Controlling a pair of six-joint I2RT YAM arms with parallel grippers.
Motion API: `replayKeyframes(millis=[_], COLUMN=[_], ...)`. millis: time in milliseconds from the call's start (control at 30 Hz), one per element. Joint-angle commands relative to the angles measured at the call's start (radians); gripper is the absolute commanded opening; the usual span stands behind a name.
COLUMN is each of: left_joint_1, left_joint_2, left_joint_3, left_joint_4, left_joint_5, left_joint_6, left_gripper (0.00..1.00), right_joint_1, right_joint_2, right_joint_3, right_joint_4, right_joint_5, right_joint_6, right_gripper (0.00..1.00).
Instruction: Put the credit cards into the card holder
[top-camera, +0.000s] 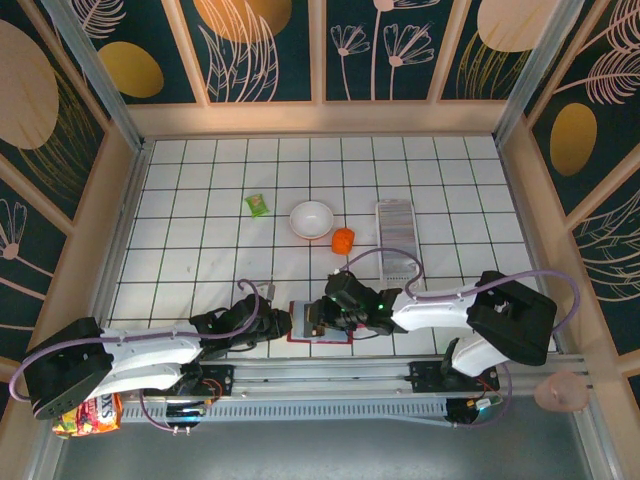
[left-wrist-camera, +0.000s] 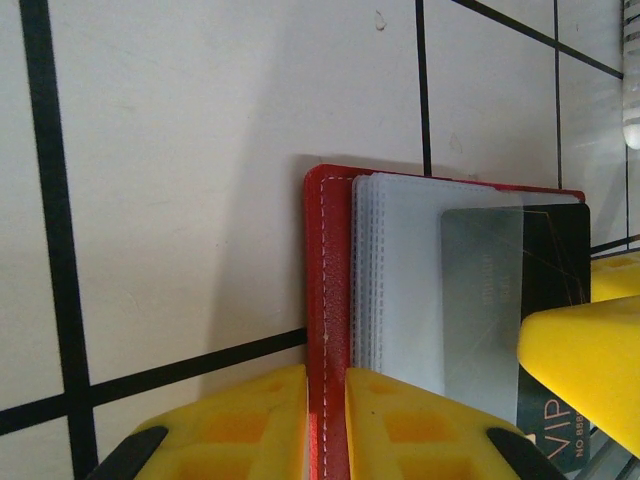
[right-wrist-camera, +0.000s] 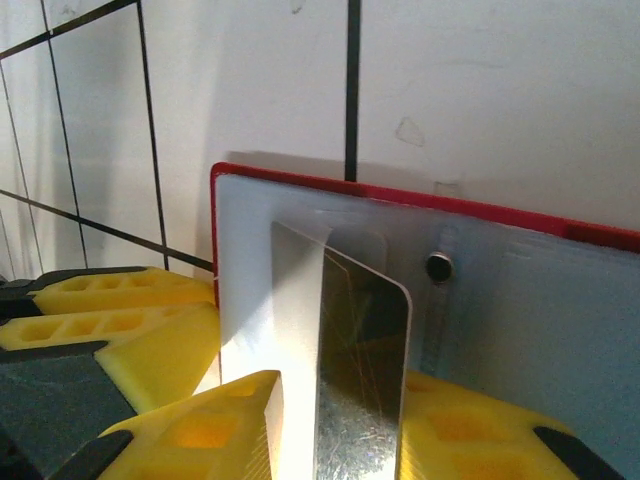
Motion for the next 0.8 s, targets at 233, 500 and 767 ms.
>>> replayKeyframes(millis=[233,500,767], left_joint_1=[-0.006,-0.008,-0.007], left_joint_2=[-0.015,-0.005,-0.025], left_joint_3=[-0.026,-0.024,-0.031], left_joint_4=[-0.021,-0.015,-0.028], left_joint_5=[0.011,0.017,0.009], left_joint_6=[-0.015,-0.014,-0.017], left_gripper=[0.18,0.18,0.18], right_joint_1=[0.022,0.044,0.044], right_joint_2=[0.019,0.102,0.032], right_joint_3=[0.049,0.114,0.101], right_joint_4=[-0.086,0.011,-0.113], right_joint_5=[0.076,0.021,0.092], right_joint_6=[-0.013,-0.024,-0.018], right_gripper=[0.32,0.31,0.49])
